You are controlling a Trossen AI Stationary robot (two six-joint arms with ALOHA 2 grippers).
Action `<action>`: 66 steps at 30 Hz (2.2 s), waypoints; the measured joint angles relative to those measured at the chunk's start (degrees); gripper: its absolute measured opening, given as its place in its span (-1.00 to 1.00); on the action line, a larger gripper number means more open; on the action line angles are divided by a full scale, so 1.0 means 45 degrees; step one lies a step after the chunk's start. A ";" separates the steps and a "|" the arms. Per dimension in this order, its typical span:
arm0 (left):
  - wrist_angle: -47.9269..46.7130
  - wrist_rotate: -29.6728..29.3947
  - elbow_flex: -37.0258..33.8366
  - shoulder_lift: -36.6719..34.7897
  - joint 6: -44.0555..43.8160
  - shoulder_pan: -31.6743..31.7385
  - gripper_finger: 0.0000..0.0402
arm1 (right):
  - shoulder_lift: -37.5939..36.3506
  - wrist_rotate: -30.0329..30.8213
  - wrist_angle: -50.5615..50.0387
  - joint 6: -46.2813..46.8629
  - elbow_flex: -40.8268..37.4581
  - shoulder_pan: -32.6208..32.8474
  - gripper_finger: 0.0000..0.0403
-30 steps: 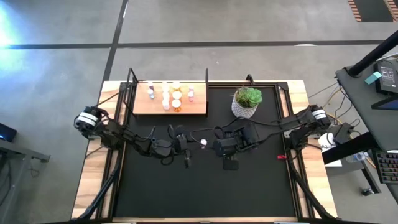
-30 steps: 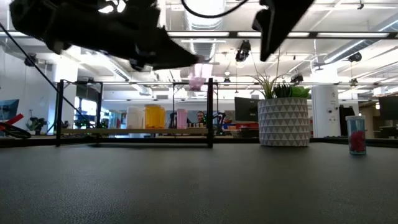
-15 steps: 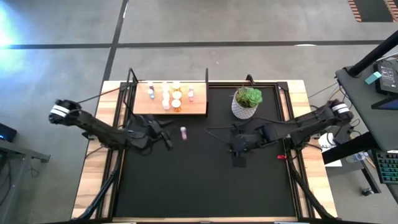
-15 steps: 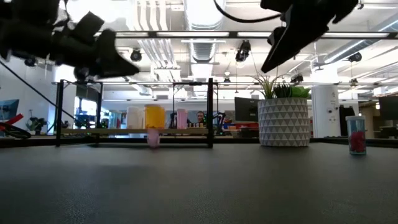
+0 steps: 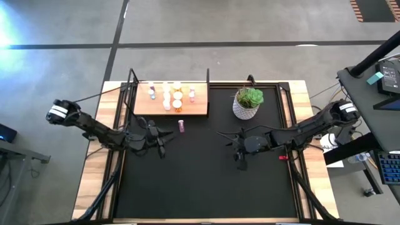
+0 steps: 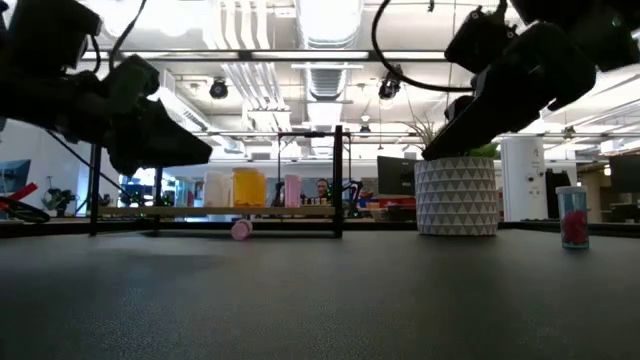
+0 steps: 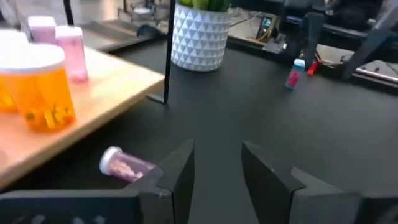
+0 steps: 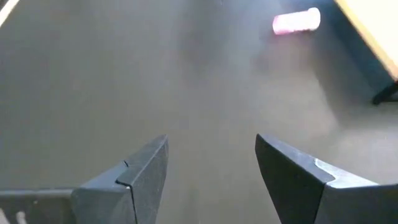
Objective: Pick and place medicine bottles onto shelf by color
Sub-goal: Put the pink pill bottle on the shelf aligned with the other pink pill bottles
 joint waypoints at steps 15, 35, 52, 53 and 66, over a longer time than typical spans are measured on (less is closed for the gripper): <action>-0.0025 -0.0331 0.1001 0.1871 -0.1531 0.0415 -0.35 | -0.1665 -0.0011 0.5449 -0.2192 -0.3357 -0.0005 0.16; -0.3302 -0.0534 0.3320 0.3441 -0.6436 0.2623 0.10 | -0.6845 0.0023 0.4805 -0.2604 -0.5895 -0.0146 0.16; -1.1111 0.1139 0.7456 0.4257 -0.8878 0.4279 0.10 | -0.6488 -0.0004 0.3007 -0.1772 -0.5321 -0.0141 0.16; -1.1160 0.1177 0.7490 0.4425 -0.8906 0.4307 0.10 | -0.6482 -0.0008 0.3009 -0.1853 -0.5230 -0.0141 0.16; -1.1749 0.1663 0.8279 0.6630 -0.9111 0.4745 0.07 | -0.6423 -0.0025 0.2899 -0.2510 -0.4844 -0.0141 0.16</action>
